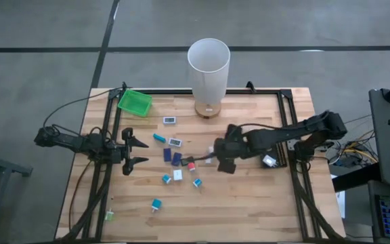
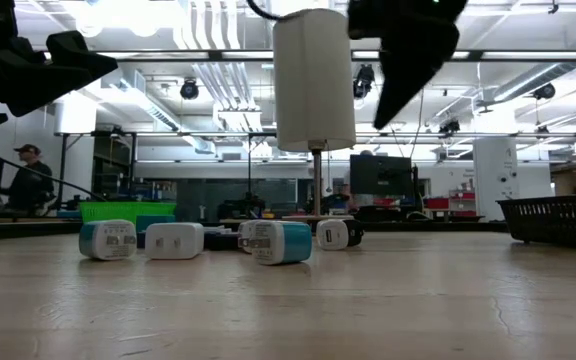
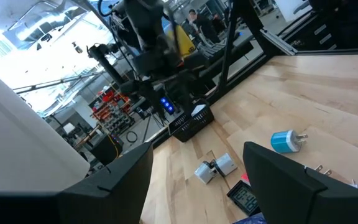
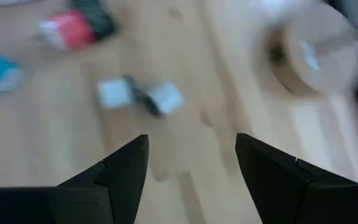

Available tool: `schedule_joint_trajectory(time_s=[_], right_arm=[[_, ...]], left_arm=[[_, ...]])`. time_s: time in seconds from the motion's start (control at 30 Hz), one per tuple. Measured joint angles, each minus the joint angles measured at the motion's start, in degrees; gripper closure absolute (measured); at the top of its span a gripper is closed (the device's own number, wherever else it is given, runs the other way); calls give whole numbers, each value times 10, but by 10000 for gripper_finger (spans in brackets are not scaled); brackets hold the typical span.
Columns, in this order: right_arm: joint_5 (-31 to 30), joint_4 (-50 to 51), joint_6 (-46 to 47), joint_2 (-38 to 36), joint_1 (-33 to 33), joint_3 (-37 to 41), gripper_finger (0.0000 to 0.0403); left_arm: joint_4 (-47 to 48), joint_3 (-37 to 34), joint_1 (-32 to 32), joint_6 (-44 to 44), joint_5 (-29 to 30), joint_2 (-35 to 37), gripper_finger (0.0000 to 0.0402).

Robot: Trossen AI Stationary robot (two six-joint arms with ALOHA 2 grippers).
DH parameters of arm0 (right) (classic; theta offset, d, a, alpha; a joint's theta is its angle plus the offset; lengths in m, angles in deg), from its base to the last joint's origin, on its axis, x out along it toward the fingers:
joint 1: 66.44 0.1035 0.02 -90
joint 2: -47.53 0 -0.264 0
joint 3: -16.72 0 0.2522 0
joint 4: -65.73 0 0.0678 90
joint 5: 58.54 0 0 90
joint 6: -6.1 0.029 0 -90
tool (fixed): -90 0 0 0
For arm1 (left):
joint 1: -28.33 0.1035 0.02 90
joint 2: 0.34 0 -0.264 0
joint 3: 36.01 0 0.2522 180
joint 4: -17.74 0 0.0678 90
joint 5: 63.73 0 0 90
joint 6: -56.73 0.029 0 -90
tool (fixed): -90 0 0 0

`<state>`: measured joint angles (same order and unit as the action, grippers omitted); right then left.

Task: Pick & Place Office items
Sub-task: Put the top right blue charger adapter into the black bin

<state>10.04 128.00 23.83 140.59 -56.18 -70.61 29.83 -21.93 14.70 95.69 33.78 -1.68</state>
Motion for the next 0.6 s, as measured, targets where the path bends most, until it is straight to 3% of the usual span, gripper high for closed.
schedule_joint_trajectory(time_s=[0.2,0.6], right_arm=[[93,-65,-161,39,10,-10,167],[97,-198,-307,82,29,-9,167]], left_arm=[[0,0,0,0,0,0,145],[0,0,0,0,0,0,145]])
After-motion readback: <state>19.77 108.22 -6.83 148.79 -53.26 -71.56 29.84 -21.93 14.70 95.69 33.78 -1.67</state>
